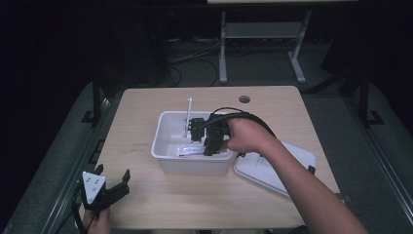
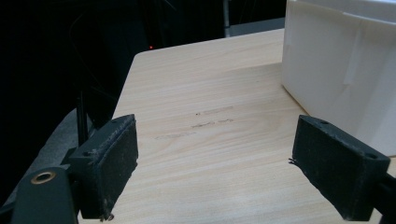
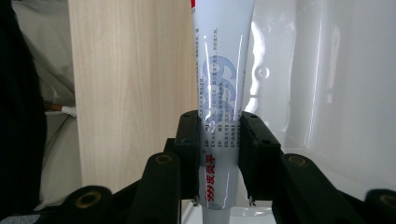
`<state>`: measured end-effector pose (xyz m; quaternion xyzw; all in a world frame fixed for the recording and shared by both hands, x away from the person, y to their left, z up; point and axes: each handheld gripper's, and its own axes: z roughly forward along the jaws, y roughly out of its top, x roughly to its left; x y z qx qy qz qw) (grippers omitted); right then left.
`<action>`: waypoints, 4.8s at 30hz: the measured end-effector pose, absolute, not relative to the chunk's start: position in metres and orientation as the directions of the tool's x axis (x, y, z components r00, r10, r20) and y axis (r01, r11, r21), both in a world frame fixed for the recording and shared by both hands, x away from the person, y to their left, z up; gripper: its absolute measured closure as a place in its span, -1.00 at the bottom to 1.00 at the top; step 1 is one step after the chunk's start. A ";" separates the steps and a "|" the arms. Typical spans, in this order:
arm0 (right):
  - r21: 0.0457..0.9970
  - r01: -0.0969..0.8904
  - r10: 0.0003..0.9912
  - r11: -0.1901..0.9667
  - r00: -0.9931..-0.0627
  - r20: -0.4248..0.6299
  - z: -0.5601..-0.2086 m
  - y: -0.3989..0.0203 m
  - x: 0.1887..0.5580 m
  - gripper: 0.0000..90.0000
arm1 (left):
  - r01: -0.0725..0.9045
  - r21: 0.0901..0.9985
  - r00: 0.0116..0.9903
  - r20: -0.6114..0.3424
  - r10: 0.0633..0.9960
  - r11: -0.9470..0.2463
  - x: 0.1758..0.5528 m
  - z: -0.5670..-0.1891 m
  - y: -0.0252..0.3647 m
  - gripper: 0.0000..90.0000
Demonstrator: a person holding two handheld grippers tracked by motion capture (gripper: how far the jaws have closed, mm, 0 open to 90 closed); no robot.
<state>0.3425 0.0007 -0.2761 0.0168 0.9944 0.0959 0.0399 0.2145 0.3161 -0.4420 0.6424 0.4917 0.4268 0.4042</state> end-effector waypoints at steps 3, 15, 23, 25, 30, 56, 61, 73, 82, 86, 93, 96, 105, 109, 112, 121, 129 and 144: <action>0.194 0.029 0.045 0.981 -0.996 -0.080 -0.277 0.000 0.346 0.56 | 0.286 0.939 0.153 0.151 0.977 -0.190 0.215 -0.442 0.316 -0.70; 0.207 0.058 0.070 0.977 -0.996 -0.053 -0.289 -0.003 0.356 0.56 | 0.284 0.940 0.154 0.152 0.976 -0.191 0.214 -0.442 0.316 -0.70; 0.195 0.069 0.079 0.978 -0.996 -0.044 -0.298 0.001 0.361 0.56 | 0.281 0.941 0.157 0.150 0.976 -0.190 0.215 -0.442 0.315 -0.70; 0.205 0.064 0.073 0.977 -0.997 -0.037 -0.301 0.000 0.364 0.56 | 0.281 0.941 0.156 0.147 0.977 -0.187 0.215 -0.442 0.315 -0.70; 0.200 0.092 0.097 0.976 -0.995 -0.016 -0.310 -0.004 0.371 0.56 | 0.280 0.941 0.154 0.149 0.977 -0.188 0.215 -0.442 0.316 -0.70; 0.184 0.122 0.121 0.975 -0.993 0.019 -0.337 -0.004 0.383 0.56 | 0.284 0.940 0.154 0.151 0.976 -0.191 0.214 -0.442 0.316 -0.70; 0.186 0.123 0.120 0.975 -0.992 0.030 -0.344 -0.001 0.384 0.56 | 0.282 0.941 0.152 0.148 0.977 -0.186 0.214 -0.442 0.317 -0.70; 0.187 0.150 0.142 0.971 -0.988 0.058 -0.354 -0.006 0.388 0.56 | 0.283 0.941 0.153 0.148 0.977 -0.187 0.214 -0.442 0.317 -0.70; 0.177 0.162 0.151 0.971 -0.986 0.073 -0.359 -0.004 0.391 0.54 | 0.282 0.942 0.150 0.145 0.978 -0.183 0.214 -0.442 0.317 -0.70; 0.190 0.170 0.156 0.967 -0.984 0.086 -0.361 -0.004 0.391 0.46 | 0.285 0.940 0.153 0.148 0.977 -0.187 0.214 -0.442 0.317 -0.70; 0.196 0.186 0.172 0.963 -0.982 0.083 -0.360 -0.008 0.391 0.41 | 0.284 0.940 0.154 0.149 0.977 -0.188 0.214 -0.442 0.316 -0.70; 0.199 0.192 0.179 0.961 -0.980 0.081 -0.358 -0.009 0.391 0.39 | 0.283 0.941 0.155 0.149 0.977 -0.188 0.214 -0.442 0.316 -0.70; 0.201 0.190 0.180 0.961 -0.982 0.064 -0.348 -0.012 0.391 0.38 | 0.282 0.941 0.154 0.149 0.977 -0.188 0.215 -0.442 0.316 -0.70; 0.215 0.188 0.180 0.958 -0.982 0.056 -0.342 -0.013 0.392 0.36 | 0.283 0.941 0.154 0.148 0.977 -0.187 0.214 -0.442 0.316 -0.70; 0.225 0.188 0.182 0.956 -0.982 0.047 -0.333 -0.014 0.390 0.34 | 0.281 0.941 0.153 0.148 0.977 -0.186 0.215 -0.442 0.316 -0.70; 0.233 0.199 0.197 0.952 -0.980 0.031 -0.318 -0.019 0.385 0.26 | 0.284 0.940 0.157 0.149 0.976 -0.189 0.215 -0.442 0.315 -0.70; 0.241 0.217 0.219 0.946 -0.976 0.018 -0.310 -0.030 0.385 0.17 | 0.282 0.941 0.156 0.147 0.977 -0.187 0.215 -0.442 0.314 -0.70; 0.275 0.271 0.283 0.922 -0.959 -0.003 -0.292 -0.065 0.382 0.00 | 0.284 0.939 0.159 0.155 0.975 -0.195 0.215 -0.443 0.313 -0.70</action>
